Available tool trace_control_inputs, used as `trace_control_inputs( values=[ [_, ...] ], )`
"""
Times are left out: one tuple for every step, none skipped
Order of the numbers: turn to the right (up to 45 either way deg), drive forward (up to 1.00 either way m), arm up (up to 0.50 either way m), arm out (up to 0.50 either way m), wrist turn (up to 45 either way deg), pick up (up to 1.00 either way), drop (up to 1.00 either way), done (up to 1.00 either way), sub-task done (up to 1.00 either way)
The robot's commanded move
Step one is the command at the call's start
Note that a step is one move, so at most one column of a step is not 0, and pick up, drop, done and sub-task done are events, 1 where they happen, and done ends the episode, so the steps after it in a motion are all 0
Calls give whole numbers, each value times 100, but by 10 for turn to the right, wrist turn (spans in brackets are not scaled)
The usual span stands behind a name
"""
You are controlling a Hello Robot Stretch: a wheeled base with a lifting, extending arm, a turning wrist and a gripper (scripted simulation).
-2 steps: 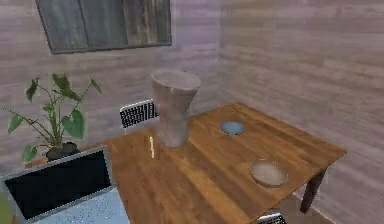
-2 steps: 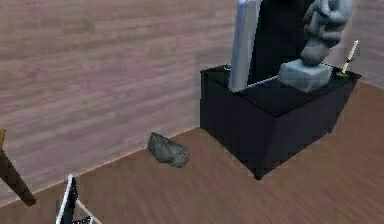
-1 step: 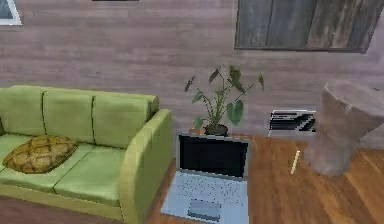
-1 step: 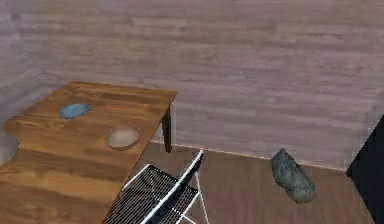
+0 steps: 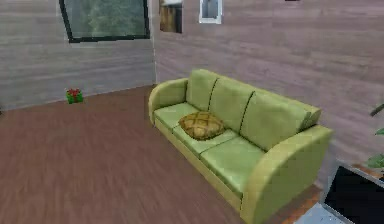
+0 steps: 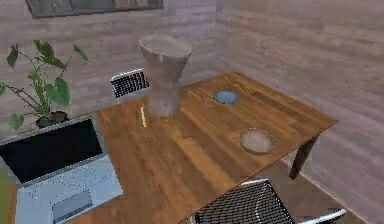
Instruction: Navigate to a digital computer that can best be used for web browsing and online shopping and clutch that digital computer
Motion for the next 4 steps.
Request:
trace_control_inputs(
  values=[
    [-330, 0, 0, 0, 0, 0, 0, 0, 0],
    [0, 0, 50, 0, 0, 0, 0, 0, 0],
    [0, 0, 22, 0, 0, 0, 0, 0, 0],
    [0, 0, 0, 28, 0, 0, 0, 0, 0]
  ],
)
